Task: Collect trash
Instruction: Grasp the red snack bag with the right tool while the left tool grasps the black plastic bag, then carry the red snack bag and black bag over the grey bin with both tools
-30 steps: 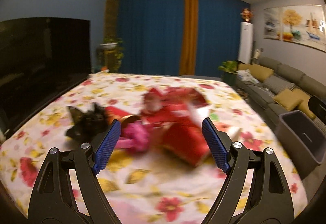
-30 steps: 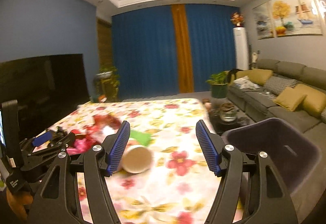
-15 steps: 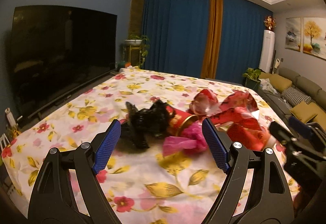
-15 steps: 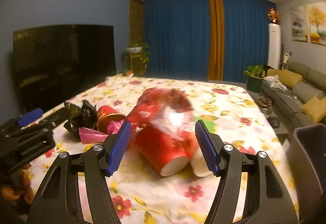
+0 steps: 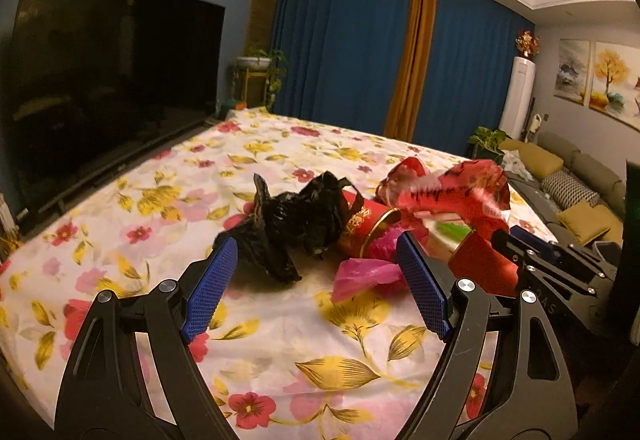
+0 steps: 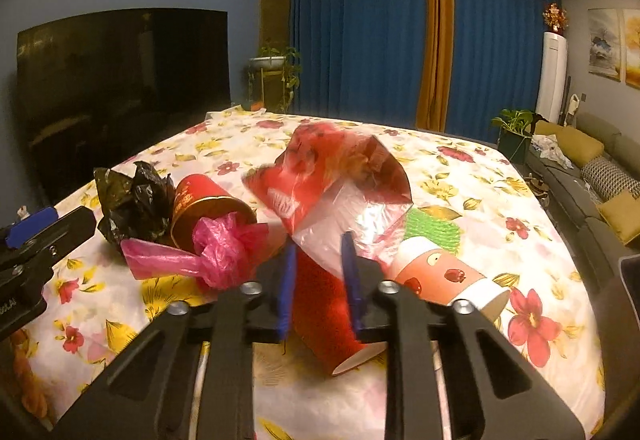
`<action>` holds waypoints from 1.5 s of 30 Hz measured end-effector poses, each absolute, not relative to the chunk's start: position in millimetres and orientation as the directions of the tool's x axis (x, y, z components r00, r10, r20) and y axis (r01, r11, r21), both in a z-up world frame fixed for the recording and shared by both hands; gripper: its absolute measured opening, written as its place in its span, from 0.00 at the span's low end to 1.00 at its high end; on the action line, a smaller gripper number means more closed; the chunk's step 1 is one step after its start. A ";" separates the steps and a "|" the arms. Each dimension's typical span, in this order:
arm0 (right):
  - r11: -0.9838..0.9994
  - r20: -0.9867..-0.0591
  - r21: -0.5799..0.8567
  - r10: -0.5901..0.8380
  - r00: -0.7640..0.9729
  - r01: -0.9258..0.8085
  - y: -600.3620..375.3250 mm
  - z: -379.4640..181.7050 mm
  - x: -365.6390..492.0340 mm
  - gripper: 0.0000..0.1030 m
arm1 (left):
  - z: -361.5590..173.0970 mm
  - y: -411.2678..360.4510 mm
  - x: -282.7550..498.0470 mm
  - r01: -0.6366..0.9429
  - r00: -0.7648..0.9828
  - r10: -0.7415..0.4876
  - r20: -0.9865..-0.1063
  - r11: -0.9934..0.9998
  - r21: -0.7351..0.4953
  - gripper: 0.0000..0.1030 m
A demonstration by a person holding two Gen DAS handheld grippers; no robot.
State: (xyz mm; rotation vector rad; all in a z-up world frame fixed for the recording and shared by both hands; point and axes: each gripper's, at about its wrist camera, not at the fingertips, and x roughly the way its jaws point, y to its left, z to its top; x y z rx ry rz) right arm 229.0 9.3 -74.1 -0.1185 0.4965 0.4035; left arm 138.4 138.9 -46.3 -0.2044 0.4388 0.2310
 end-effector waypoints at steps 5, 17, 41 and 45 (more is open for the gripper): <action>0.912 -0.456 -0.034 0.350 0.818 -0.409 8.8 -71.7 223.4 0.06 | -52.0 152.7 145.7 -0.274 0.872 0.159 -0.464 0.942 -0.193 0.78; 0.915 -0.363 0.046 0.388 0.847 -0.400 -15.1 -49.2 206.6 0.04 | -41.4 162.4 185.9 -0.282 0.863 0.170 -0.476 0.943 -0.176 0.77; 0.929 -0.271 0.038 0.363 0.891 -0.367 -39.1 -16.2 181.7 0.02 | -28.0 168.3 168.0 -0.219 0.903 0.083 -0.422 0.933 -0.286 0.00; 0.936 -0.230 0.036 0.349 0.908 -0.351 -51.5 -4.1 170.7 0.02 | -15.0 159.7 154.9 -0.194 0.919 0.073 -0.388 0.939 -0.283 0.00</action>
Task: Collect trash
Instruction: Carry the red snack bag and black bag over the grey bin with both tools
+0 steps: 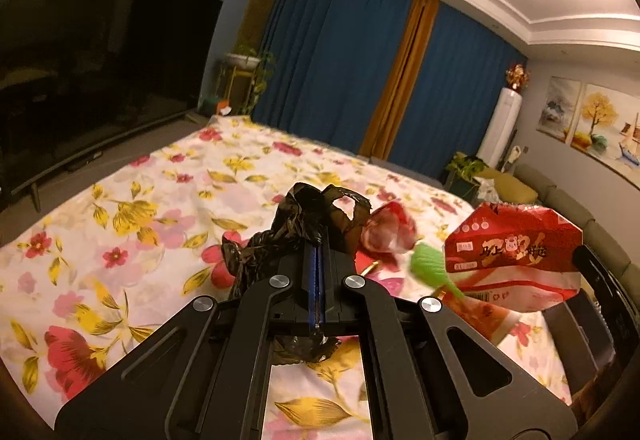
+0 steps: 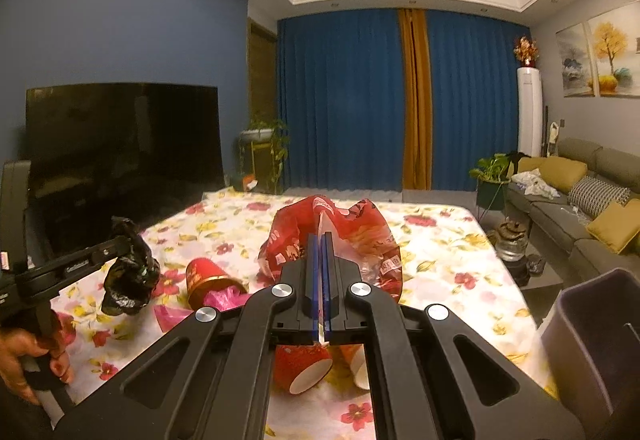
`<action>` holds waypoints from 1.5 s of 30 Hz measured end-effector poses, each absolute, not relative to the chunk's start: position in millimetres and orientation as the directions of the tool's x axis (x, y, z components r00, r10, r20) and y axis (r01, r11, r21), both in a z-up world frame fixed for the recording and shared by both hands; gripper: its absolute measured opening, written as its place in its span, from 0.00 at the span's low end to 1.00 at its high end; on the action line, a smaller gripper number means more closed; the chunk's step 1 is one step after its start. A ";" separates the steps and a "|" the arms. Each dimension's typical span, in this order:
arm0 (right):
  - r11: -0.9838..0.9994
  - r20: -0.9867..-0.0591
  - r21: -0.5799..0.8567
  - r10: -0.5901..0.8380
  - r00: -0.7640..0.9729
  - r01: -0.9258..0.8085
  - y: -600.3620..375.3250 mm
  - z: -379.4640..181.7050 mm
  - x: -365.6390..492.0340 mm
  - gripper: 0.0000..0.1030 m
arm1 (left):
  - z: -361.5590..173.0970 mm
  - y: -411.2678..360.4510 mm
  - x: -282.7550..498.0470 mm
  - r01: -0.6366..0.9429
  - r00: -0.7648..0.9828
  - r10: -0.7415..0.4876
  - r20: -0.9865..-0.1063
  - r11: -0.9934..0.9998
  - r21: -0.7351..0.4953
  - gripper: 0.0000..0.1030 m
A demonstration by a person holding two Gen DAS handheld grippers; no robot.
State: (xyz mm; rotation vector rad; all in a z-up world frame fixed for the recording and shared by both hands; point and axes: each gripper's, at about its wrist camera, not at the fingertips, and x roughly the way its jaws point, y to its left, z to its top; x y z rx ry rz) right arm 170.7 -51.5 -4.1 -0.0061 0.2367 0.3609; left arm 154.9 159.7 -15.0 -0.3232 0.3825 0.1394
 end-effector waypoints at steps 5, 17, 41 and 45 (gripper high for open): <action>0.947 -0.181 0.049 0.321 0.929 -0.318 -71.2 9.4 158.3 0.02 | -1.8 145.0 141.9 -0.154 0.935 0.048 -0.351 0.948 -0.280 0.00; 0.966 -0.120 0.072 0.254 0.960 -0.247 -121.4 23.1 126.1 0.02 | 13.3 89.7 131.0 -0.040 0.949 -0.037 -0.314 0.971 -0.236 0.00; 0.995 -0.082 0.099 0.006 0.997 0.002 -249.0 24.0 78.0 0.02 | 29.5 -100.1 146.2 0.332 0.892 -0.359 -0.277 0.933 -0.138 0.00; 0.993 -0.083 0.103 -0.054 0.995 0.063 -277.5 21.8 74.6 0.02 | 32.4 -141.4 150.0 0.414 0.860 -0.435 -0.266 0.901 -0.132 0.00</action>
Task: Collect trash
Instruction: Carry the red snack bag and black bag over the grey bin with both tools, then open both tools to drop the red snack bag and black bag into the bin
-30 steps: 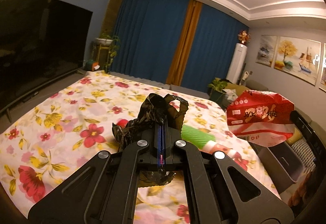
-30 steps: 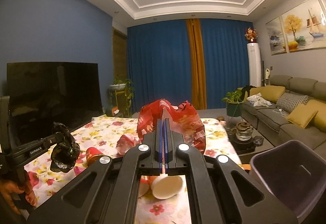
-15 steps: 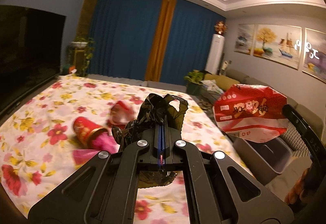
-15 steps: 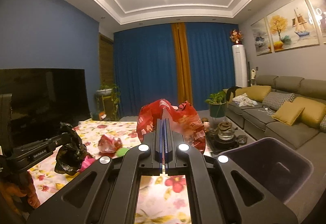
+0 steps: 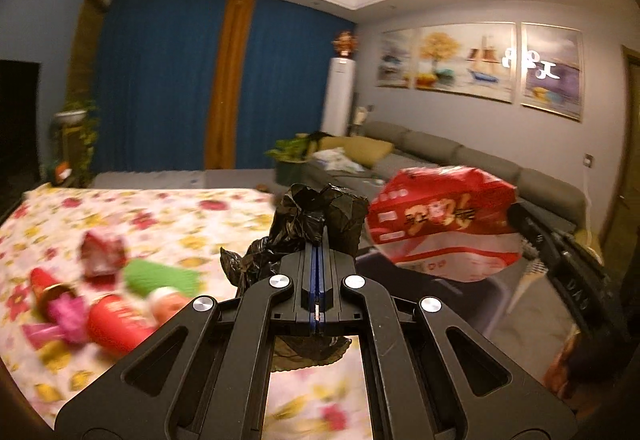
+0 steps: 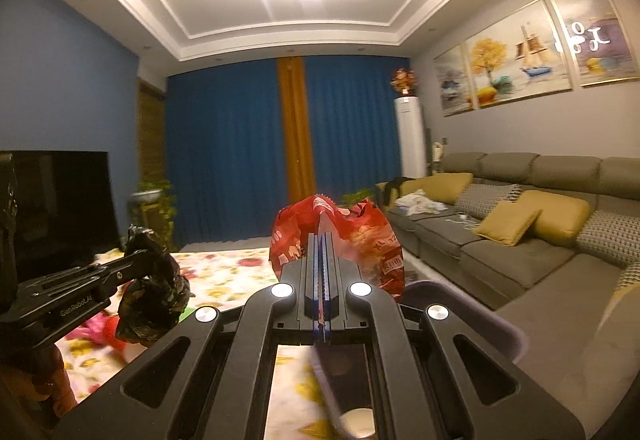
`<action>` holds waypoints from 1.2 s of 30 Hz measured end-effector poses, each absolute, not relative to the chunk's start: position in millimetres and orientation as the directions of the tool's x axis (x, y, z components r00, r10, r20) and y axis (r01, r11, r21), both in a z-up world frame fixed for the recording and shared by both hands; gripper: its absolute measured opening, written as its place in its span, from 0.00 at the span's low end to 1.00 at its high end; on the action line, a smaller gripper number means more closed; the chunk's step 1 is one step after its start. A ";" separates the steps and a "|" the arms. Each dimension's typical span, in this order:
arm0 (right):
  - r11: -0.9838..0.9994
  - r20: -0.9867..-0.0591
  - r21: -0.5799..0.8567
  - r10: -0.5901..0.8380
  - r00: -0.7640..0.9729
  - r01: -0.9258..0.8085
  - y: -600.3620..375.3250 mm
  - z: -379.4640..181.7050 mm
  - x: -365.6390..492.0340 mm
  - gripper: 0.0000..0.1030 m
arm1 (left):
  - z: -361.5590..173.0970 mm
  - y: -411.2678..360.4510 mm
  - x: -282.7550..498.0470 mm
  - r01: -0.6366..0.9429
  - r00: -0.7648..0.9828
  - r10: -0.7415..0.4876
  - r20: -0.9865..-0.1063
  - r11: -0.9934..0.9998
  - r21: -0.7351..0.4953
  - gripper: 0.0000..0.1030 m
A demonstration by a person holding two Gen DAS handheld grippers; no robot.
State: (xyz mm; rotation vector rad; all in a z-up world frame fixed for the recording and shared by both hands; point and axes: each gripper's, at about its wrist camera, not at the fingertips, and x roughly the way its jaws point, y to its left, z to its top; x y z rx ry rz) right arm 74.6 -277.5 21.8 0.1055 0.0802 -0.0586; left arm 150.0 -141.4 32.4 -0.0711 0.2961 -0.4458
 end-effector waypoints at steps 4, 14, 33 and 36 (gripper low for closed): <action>0.988 -0.088 0.111 -0.096 0.991 0.105 -301.9 17.9 71.9 0.02 | 32.5 -181.0 155.4 0.481 0.827 -0.498 -0.261 0.867 -0.130 0.00; 0.975 -0.103 0.138 -0.158 0.982 0.172 -336.9 4.4 75.1 0.02 | 16.0 -231.3 172.8 0.573 0.762 -0.584 -0.280 0.809 -0.128 0.00; 0.967 -0.144 0.171 -0.164 0.976 0.188 -340.0 -1.9 89.2 0.02 | -1.4 -259.5 192.0 0.628 0.700 -0.640 -0.317 0.763 -0.153 0.00; 0.968 -0.148 0.174 -0.157 0.976 0.182 -340.6 -0.1 92.1 0.02 | -3.0 -263.4 195.1 0.632 0.692 -0.645 -0.324 0.759 -0.159 0.00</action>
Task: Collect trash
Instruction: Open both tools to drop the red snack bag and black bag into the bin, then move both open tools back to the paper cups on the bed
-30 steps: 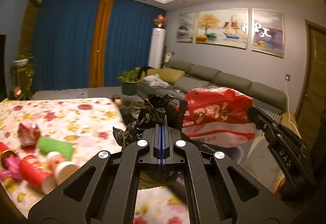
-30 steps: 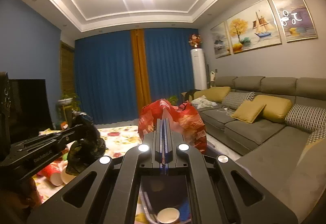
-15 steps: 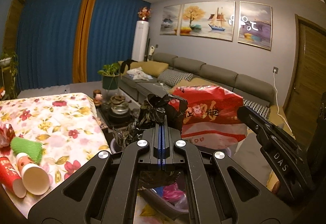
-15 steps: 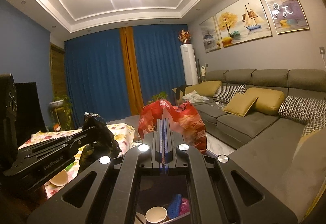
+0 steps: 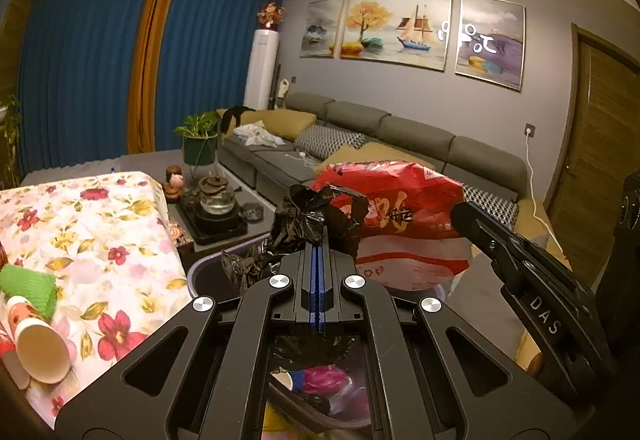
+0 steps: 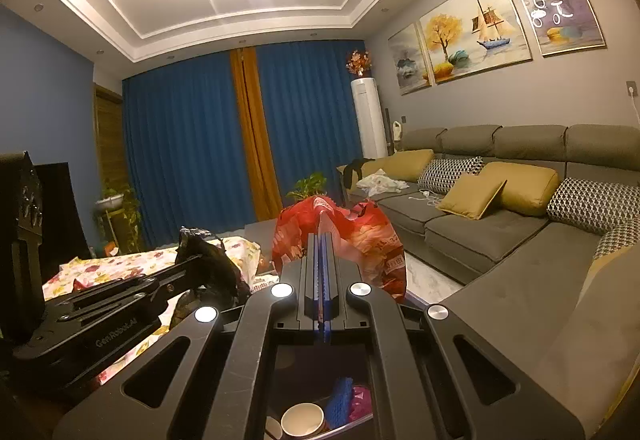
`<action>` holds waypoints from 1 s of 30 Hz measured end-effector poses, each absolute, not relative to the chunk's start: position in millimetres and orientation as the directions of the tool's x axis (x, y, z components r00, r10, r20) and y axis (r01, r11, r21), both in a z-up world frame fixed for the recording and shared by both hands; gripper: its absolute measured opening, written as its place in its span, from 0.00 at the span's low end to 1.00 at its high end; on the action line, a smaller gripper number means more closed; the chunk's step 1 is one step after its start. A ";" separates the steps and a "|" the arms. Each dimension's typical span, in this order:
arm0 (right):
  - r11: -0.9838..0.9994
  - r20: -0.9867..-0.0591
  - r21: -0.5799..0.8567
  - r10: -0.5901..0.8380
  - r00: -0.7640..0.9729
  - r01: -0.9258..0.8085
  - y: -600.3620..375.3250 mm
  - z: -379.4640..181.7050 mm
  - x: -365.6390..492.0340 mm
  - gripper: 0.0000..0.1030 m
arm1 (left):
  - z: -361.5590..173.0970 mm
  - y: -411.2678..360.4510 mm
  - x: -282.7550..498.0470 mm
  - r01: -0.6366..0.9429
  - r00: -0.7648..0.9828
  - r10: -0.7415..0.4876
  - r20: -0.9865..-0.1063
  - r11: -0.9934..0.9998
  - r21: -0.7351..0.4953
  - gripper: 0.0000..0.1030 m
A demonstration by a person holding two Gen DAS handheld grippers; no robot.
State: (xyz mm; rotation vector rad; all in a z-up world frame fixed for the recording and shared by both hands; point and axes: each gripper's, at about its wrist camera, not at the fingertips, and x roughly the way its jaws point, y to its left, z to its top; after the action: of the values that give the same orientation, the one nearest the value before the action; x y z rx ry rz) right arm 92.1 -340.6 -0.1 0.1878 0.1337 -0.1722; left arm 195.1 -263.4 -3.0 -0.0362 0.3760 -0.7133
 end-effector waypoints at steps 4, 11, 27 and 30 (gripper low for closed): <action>0.969 -0.150 0.167 -0.159 0.976 0.184 -339.8 0.4 94.2 0.02 | -5.4 -265.2 196.7 0.635 0.683 -0.650 -0.332 0.754 -0.168 0.00; 0.966 -0.176 0.178 -0.157 0.972 0.188 -345.2 -3.1 101.1 0.03 | -10.6 -269.4 199.9 0.642 0.666 -0.655 -0.358 0.747 -0.172 0.00; 0.958 -0.172 0.190 -0.181 0.968 0.213 -348.2 -9.9 92.4 0.44 | -21.6 -246.5 199.7 0.557 0.731 -0.568 -0.378 0.817 -0.151 0.76; 0.960 -0.173 0.185 -0.180 0.968 0.211 -345.2 -11.7 89.7 0.51 | -21.7 -234.5 195.7 0.511 0.766 -0.519 -0.378 0.849 -0.130 0.80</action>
State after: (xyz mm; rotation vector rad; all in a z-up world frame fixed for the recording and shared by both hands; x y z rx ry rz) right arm 89.7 -345.2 -11.7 0.2042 0.1555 -0.1989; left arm 195.7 -234.5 -21.7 -0.0201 0.4161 -0.5598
